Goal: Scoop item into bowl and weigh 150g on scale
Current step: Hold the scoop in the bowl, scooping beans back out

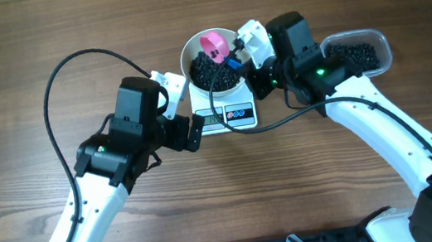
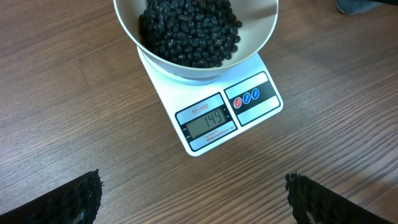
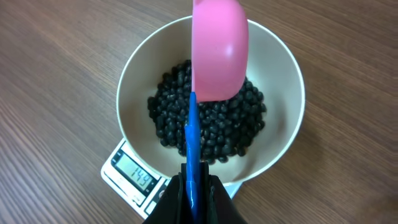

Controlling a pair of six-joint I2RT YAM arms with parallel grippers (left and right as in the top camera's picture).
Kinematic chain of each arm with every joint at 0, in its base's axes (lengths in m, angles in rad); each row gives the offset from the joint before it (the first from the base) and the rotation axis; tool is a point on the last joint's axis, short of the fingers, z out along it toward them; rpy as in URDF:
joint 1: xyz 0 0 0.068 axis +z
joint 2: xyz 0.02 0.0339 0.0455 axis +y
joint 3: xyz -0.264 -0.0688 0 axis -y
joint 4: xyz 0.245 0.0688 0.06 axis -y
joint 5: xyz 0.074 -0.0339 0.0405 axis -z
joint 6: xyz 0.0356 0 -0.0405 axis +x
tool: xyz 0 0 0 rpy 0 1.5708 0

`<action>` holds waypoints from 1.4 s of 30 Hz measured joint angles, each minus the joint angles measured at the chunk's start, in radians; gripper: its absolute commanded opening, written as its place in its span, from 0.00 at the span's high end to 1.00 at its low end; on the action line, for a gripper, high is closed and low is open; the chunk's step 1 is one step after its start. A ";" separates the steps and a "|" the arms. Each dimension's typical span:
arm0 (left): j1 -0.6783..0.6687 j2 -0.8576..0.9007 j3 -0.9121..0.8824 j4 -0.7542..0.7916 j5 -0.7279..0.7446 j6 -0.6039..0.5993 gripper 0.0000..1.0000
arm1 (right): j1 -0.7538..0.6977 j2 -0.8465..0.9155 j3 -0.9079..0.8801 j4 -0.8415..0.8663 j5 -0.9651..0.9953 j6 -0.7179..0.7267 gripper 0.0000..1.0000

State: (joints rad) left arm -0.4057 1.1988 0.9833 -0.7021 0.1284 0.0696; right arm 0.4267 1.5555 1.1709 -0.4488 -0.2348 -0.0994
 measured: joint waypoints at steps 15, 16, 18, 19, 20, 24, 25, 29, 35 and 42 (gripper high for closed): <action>0.000 0.000 0.000 0.000 0.000 0.000 0.00 | 0.000 0.000 0.000 0.000 -0.008 0.009 0.96; 0.000 0.000 0.000 0.000 0.000 0.000 0.00 | 0.000 0.000 0.000 0.000 -0.008 0.009 0.96; 0.000 0.000 0.000 0.000 0.000 0.000 0.00 | 0.000 0.000 0.000 0.000 -0.008 0.009 0.96; 0.000 0.000 0.000 0.000 0.000 0.000 0.00 | 0.000 0.000 0.000 0.000 -0.008 0.009 0.96; 0.000 0.000 0.000 0.000 0.000 0.000 0.00 | 0.000 0.000 0.000 0.000 -0.008 0.009 0.96; 0.000 0.000 0.000 0.000 0.000 0.000 0.00 | 0.000 0.000 0.000 0.000 -0.008 0.009 0.96; 0.000 0.000 0.000 0.000 0.000 0.000 0.00 | 0.000 0.000 0.000 0.000 -0.008 0.009 0.96; 0.000 0.000 0.000 0.000 0.000 0.000 0.00 | 0.000 0.000 0.000 -0.007 -0.009 -0.040 0.96; 0.000 0.000 0.000 0.000 0.000 0.000 0.00 | 0.005 0.000 0.000 -0.013 -0.003 -0.086 0.96; 0.000 0.000 0.000 0.000 0.000 0.000 0.00 | 0.005 0.000 0.000 -0.014 -0.004 -0.033 0.96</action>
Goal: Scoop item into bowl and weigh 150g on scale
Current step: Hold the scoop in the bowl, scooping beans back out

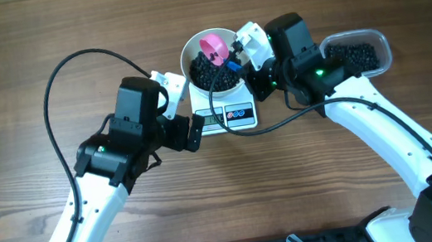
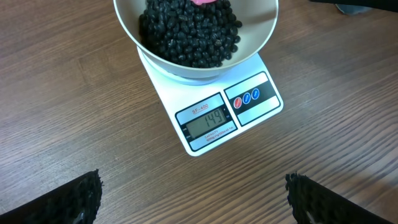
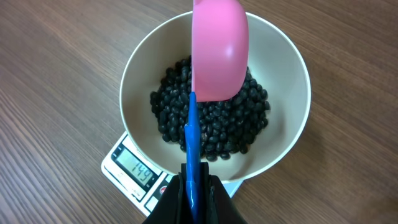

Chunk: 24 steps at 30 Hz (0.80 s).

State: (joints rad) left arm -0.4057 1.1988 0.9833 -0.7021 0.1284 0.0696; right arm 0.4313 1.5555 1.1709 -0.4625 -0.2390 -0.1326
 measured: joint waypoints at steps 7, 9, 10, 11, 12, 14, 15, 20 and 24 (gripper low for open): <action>0.000 0.000 0.000 0.000 0.000 0.000 0.00 | 0.000 0.000 0.000 -0.003 -0.005 -0.045 0.96; 0.000 0.000 0.000 0.000 0.000 0.000 0.00 | 0.000 0.000 0.000 -0.003 -0.029 -0.048 0.96; 0.000 0.000 0.000 0.000 0.000 0.000 0.00 | 0.000 0.000 0.000 -0.001 -0.030 -0.039 0.96; 0.000 0.000 0.000 0.000 0.000 0.000 0.00 | 0.000 0.000 0.000 -0.001 -0.029 -0.024 0.96; 0.000 0.000 0.000 0.000 0.000 0.000 0.00 | 0.000 0.000 0.000 -0.001 -0.030 -0.016 0.96; 0.000 0.000 0.000 0.000 0.000 0.000 0.00 | 0.000 0.000 0.000 -0.002 -0.034 -0.014 0.96; 0.000 0.000 0.000 0.000 0.000 0.000 0.00 | 0.000 0.000 0.000 -0.002 -0.034 -0.014 0.96; 0.000 0.000 0.000 0.000 0.000 0.000 0.00 | 0.000 0.000 0.000 -0.004 -0.053 -0.005 0.96; 0.000 0.000 0.000 0.000 0.000 0.000 0.00 | 0.000 0.000 0.000 -0.005 -0.044 -0.005 0.96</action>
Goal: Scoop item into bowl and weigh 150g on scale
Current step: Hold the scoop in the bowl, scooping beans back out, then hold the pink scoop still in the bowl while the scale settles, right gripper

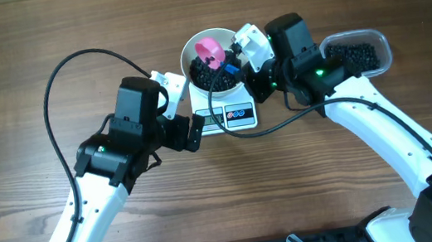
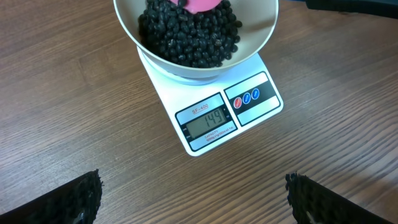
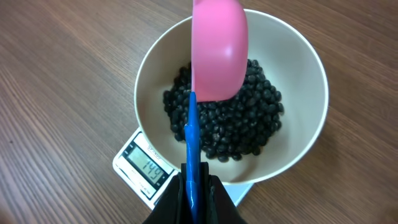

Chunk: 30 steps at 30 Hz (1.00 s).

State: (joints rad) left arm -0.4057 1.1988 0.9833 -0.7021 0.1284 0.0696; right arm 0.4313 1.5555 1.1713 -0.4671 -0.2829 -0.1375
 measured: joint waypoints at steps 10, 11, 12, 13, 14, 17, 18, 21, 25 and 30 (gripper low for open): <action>0.000 0.000 0.000 0.000 0.000 0.000 0.00 | 0.000 0.000 0.000 0.000 0.003 0.002 0.96; 0.000 0.000 0.000 0.000 0.000 0.000 0.00 | 0.000 0.000 0.000 -0.002 0.002 0.001 0.96; 0.000 0.000 0.000 0.000 0.000 0.000 0.00 | 0.000 0.000 0.000 -0.004 0.003 -0.002 0.96; 0.000 0.000 0.000 0.000 0.000 0.000 0.00 | 0.000 0.000 0.000 -0.002 0.008 -0.002 0.96; 0.000 0.000 0.000 0.000 0.000 0.000 0.00 | 0.000 0.000 0.000 0.000 0.016 0.002 0.96; 0.000 0.000 0.000 0.000 0.000 0.000 0.00 | -0.001 0.000 0.000 0.001 0.002 0.002 0.96; 0.000 0.000 0.000 0.000 0.000 0.000 0.00 | -0.001 0.000 0.000 0.002 0.001 0.002 0.96; 0.000 0.000 0.000 0.000 0.000 0.000 0.00 | -0.001 0.000 0.000 0.004 0.003 0.010 0.96; 0.000 0.000 0.000 0.000 0.000 0.000 0.00 | -0.001 0.000 0.000 -0.002 0.009 0.009 0.96; 0.000 0.000 0.000 0.000 0.000 0.000 0.00 | -0.001 0.000 0.000 -0.007 0.009 0.010 0.96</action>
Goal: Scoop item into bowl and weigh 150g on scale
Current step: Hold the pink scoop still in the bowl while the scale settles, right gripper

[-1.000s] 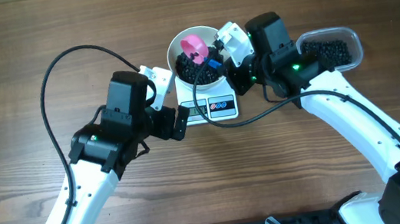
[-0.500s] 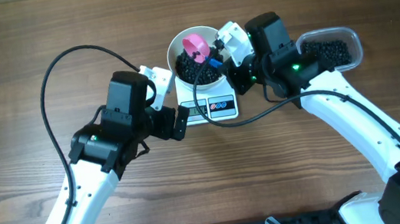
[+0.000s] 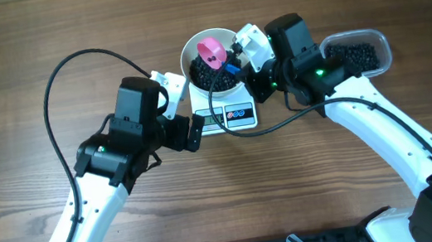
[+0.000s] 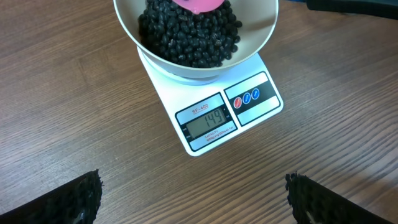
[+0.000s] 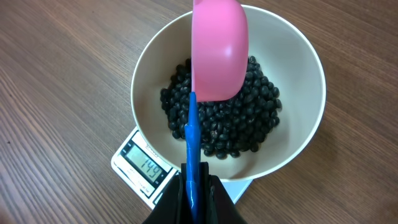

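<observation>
A white bowl [image 5: 298,130] of black beans [image 5: 236,130] stands on a small white scale [image 4: 249,118] whose display [image 4: 207,119] reads 149. My right gripper [image 5: 194,186] is shut on the blue handle of a pink scoop [image 5: 219,50], which hangs over the bowl [image 3: 190,53] with its rounded underside towards the wrist camera. The scoop's pink edge [image 4: 199,5] shows at the top of the left wrist view. My left gripper [image 4: 193,199] is open, low over bare table in front of the scale, holding nothing.
A clear plastic tub [image 3: 356,53] of black beans lies right of the scale, behind my right arm. A black cable [image 3: 75,64] loops over the table left of the bowl. Wood tabletop lies all around the scale.
The scoop has shifted very slightly over the bowl. The display still reads 149. The left gripper has not moved.
The scoop was held over the bowl by my right gripper at every moment, drifting a little leftward across it. The scale read 149 throughout. My left gripper stayed open in front of the scale.
</observation>
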Controlling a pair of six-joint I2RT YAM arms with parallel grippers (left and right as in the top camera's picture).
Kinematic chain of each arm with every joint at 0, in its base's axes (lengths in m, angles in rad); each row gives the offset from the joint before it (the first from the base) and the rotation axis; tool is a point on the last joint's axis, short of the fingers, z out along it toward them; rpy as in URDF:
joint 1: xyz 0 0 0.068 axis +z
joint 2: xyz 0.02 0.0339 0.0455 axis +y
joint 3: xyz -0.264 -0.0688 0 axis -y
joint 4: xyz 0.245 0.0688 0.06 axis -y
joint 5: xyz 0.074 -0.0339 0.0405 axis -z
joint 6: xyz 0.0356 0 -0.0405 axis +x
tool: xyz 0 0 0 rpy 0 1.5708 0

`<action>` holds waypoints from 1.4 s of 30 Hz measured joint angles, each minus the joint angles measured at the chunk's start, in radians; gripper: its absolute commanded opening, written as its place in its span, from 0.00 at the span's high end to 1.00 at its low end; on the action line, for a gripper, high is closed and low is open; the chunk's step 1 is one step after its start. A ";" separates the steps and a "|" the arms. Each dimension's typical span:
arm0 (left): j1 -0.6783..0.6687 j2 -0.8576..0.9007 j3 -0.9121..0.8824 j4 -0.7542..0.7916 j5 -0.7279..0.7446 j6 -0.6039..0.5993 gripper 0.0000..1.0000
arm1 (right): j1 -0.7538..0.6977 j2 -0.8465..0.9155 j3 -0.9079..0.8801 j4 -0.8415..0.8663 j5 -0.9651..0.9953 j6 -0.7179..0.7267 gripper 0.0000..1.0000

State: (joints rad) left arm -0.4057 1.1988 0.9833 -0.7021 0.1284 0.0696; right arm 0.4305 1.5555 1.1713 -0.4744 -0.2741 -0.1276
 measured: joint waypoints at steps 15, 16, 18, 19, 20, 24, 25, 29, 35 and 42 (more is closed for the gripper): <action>0.000 0.000 0.000 0.000 0.000 0.000 0.00 | 0.000 0.000 0.000 0.000 -0.003 0.045 0.96; 0.000 0.000 0.000 0.000 0.000 0.000 0.00 | 0.000 0.000 0.000 0.000 -0.003 0.045 0.96; 0.000 0.000 0.000 0.000 0.000 0.000 0.00 | 0.000 0.000 0.000 0.000 -0.003 0.045 0.96; 0.000 0.000 0.000 0.000 0.000 0.000 0.00 | 0.000 0.000 0.000 0.000 -0.003 0.045 0.96; 0.000 0.000 0.000 0.000 0.000 0.000 0.00 | 0.000 0.000 0.000 0.000 -0.003 0.045 0.96; 0.000 0.000 0.000 0.000 0.000 0.000 0.00 | 0.000 0.000 0.000 0.000 -0.003 0.045 0.96; 0.000 0.000 0.000 0.000 0.000 0.000 0.00 | 0.000 0.000 0.000 0.000 -0.003 0.045 0.96; 0.000 0.000 0.000 0.000 0.000 0.000 0.00 | 0.000 0.000 0.000 -0.019 -0.020 -0.017 0.96; 0.000 0.000 0.000 0.000 0.000 0.000 0.00 | -0.001 0.000 0.000 -0.020 0.008 -0.016 0.96; 0.000 0.000 0.000 0.000 0.000 0.000 0.00 | -0.001 0.000 0.000 -0.016 -0.023 -0.030 0.96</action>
State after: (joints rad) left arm -0.4057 1.1988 0.9833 -0.7021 0.1284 0.0696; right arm 0.4294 1.5555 1.1713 -0.4900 -0.2974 -0.1574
